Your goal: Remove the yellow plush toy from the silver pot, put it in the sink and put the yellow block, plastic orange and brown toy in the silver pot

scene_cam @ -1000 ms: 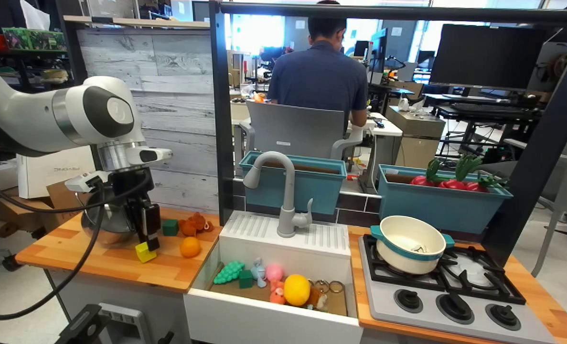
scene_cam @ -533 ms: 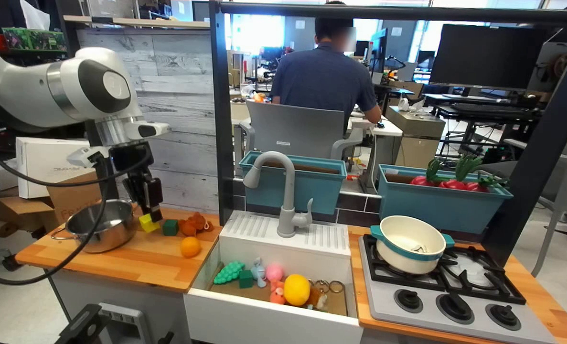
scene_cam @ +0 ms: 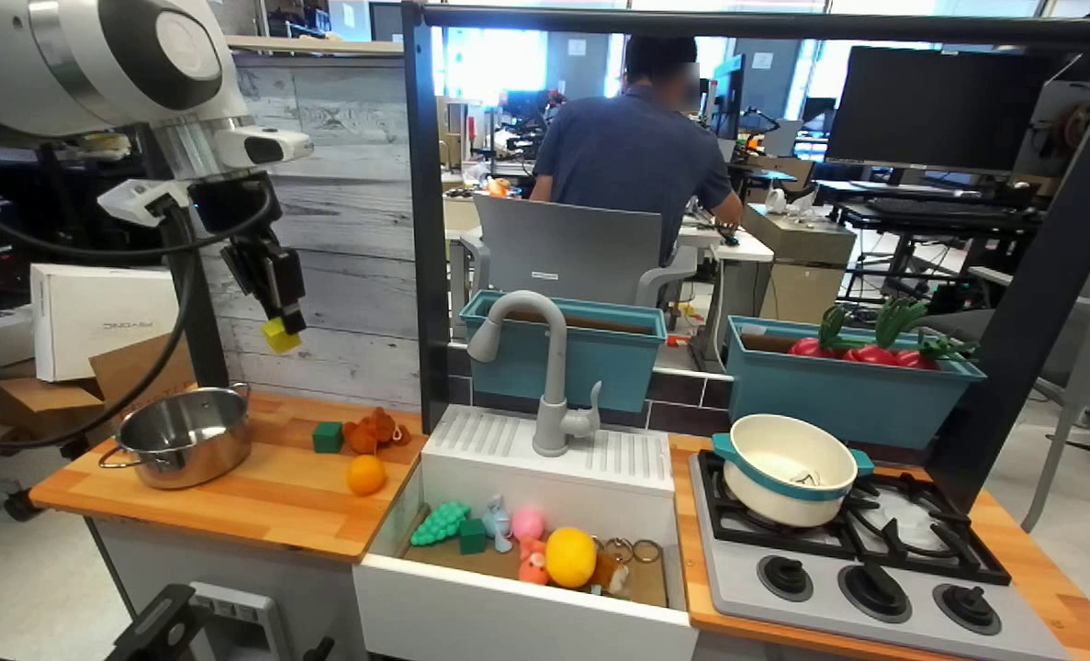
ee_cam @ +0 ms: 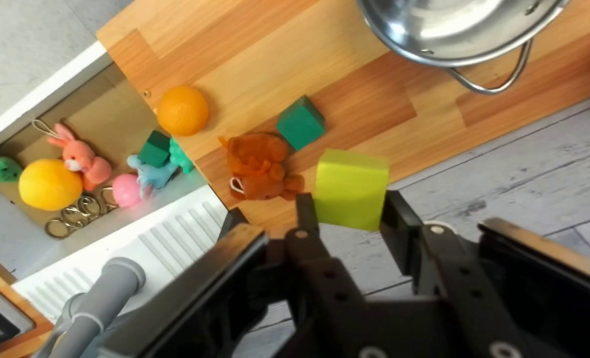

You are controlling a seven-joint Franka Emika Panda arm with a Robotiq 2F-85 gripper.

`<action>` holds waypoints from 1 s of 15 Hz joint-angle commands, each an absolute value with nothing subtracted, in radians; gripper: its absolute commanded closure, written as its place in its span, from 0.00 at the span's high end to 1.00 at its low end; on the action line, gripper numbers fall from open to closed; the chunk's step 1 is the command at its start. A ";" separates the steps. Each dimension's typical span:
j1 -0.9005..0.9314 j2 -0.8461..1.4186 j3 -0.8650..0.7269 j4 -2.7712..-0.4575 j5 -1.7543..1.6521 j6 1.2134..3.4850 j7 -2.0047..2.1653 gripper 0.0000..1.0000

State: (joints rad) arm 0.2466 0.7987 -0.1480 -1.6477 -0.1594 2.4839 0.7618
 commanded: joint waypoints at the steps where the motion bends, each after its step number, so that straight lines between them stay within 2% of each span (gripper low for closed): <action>1: 0.197 0.700 -0.052 -1.752 -0.089 2.532 0.618 0.12; 8: 0.156 0.640 0.085 -1.801 0.072 2.489 0.354 0.12; 15: 0.168 0.616 0.072 -1.860 0.090 2.478 0.305 0.12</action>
